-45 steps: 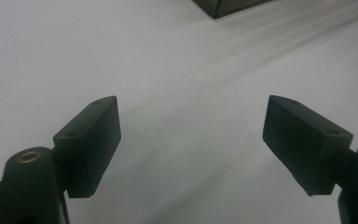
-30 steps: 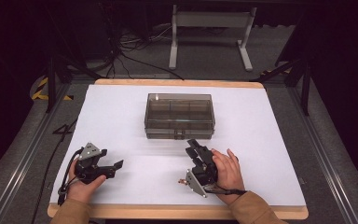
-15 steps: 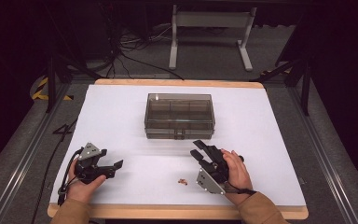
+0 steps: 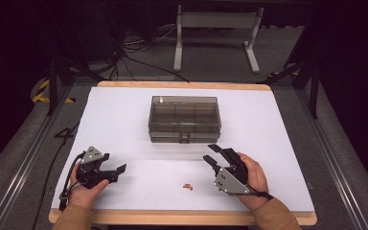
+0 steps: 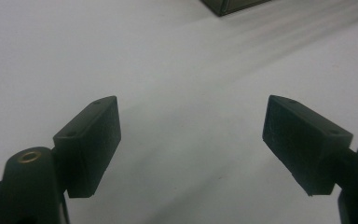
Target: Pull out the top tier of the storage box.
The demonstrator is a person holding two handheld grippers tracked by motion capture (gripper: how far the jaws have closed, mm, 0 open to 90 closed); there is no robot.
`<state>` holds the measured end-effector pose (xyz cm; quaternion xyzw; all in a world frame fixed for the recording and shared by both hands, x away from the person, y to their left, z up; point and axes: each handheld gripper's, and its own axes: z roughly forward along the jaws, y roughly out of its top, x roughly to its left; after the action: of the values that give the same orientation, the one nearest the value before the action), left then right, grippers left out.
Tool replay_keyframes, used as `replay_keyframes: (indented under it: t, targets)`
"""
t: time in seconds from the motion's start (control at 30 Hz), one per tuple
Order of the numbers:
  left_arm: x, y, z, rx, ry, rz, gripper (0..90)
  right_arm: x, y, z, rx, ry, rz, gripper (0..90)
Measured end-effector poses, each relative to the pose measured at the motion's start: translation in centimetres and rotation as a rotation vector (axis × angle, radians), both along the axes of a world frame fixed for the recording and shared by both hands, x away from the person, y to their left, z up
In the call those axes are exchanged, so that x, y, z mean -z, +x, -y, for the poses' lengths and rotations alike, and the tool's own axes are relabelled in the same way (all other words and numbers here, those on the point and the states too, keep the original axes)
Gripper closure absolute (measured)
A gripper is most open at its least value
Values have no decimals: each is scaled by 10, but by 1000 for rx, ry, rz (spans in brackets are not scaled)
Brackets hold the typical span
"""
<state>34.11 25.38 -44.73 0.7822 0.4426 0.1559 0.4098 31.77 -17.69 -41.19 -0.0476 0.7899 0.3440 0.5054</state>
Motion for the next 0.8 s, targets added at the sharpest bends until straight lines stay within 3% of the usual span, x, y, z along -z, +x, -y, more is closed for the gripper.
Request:
replay_keyframes:
  t: [0.17, 0.4, 0.57, 0.8]
  targets:
    - [0, 0, 0, -3, -3, 1, 199, -4, 2, 10, -24, 93, -86, 536]
    - [0, 0, -1, -6, -8, -3, 199, -8, 4, 19, -51, 147, -158, 530]
    - [0, 0, -2, -4, -15, -7, 199, -9, 7, 26, -72, 209, -255, 522]
    - [0, 0, -4, -7, -28, -8, 199, -10, 11, 31, -78, 285, -376, 593]
